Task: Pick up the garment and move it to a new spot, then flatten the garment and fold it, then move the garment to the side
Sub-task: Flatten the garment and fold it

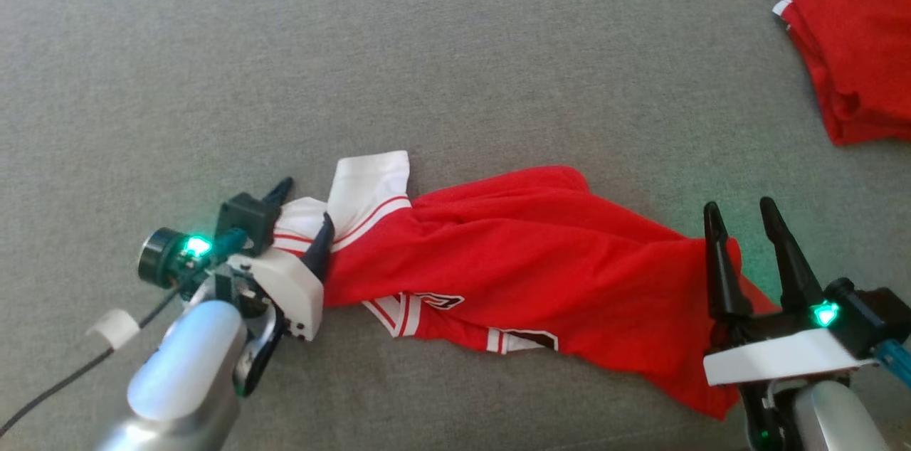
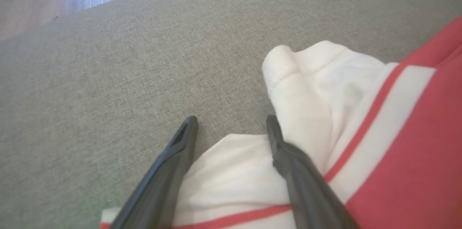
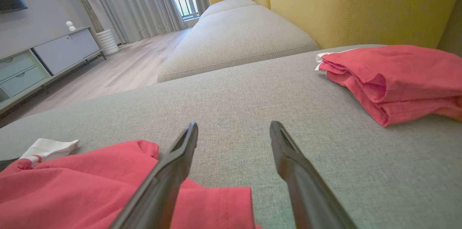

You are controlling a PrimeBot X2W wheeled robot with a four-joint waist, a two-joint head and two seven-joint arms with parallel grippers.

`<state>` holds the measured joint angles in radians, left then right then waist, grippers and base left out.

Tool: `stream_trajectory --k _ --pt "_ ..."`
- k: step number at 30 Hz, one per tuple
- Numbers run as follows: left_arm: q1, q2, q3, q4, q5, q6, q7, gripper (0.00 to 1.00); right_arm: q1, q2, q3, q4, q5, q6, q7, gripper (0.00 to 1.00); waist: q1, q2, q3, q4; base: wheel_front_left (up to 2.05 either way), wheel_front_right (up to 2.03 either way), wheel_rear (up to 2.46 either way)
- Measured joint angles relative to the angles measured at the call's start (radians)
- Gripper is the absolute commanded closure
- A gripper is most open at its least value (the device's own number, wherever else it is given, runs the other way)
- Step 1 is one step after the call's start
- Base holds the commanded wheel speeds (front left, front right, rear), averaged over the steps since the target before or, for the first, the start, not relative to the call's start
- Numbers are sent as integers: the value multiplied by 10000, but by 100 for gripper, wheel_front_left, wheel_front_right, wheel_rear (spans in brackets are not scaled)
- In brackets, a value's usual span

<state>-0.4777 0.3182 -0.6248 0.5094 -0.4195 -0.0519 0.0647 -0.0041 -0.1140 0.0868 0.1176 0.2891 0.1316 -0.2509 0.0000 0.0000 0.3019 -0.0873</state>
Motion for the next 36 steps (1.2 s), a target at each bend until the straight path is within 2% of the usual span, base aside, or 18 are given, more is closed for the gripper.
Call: stream_trajectory --k 1,2,3,4,10,16,23,24,27,29,32,33,34,36 --pt "42 2 -42 -67 42 61 79 0 -35 0 2 -2 0 0 0 0 0 0 -9 30 0 0 0" --pt "85 4 -90 -138 84 128 127 21 -59 -2 4 -2 0 0 0 0 0 0 -18 57 0 0 0" --pt "134 4 -136 -228 125 199 82 74 -67 -4 8 -2 -2 0 0 0 0 0 -26 80 0 0 0" --pt "158 2 -190 -286 178 261 -19 100 -66 -2 13 -2 -2 0 0 0 0 0 -33 100 0 0 0" --pt "245 38 -104 -426 529 775 -1133 100 -66 -6 59 10 0 0 0 0 0 0 -114 236 0 0 0" --pt "-385 128 477 -673 796 1333 -2550 100 -65 -8 77 33 0 0 0 0 0 0 -223 345 0 0 0" --pt "-702 130 667 -1442 1154 1555 -3060 100 -65 -10 138 75 0 0 0 0 0 0 -314 375 0 0 0" --pt "-680 132 644 -1666 1218 1553 -3118 100 -64 -10 155 81 0 0 0 0 0 0 -334 367 0 0 0" --pt "-384 115 88 -2324 1379 1183 -3175 100 -61 -10 184 90 2 0 0 0 0 0 -405 332 0 0 0" --pt "191 19 -533 -2468 1505 926 -3162 100 -49 -13 173 105 4 0 0 0 0 0 -413 320 0 0 0" --pt "1297 -219 -1313 -2489 1580 780 -2915 100 -51 -13 161 138 2 0 0 0 0 0 -401 327 0 0 0" --pt "1599 -295 -1480 -2491 1570 780 -2838 91 -51 -13 148 146 4 0 0 0 0 0 -399 337 0 0 0" --pt "1817 -359 -1599 -2489 1563 780 -2750 0 -51 -12 140 150 2 0 0 0 0 0 -400 349 0 0 0" --pt "2014 -470 -1699 -2581 1565 851 -2729 0 -51 -6 140 155 2 0 0 0 0 0 -417 377 0 0 0"
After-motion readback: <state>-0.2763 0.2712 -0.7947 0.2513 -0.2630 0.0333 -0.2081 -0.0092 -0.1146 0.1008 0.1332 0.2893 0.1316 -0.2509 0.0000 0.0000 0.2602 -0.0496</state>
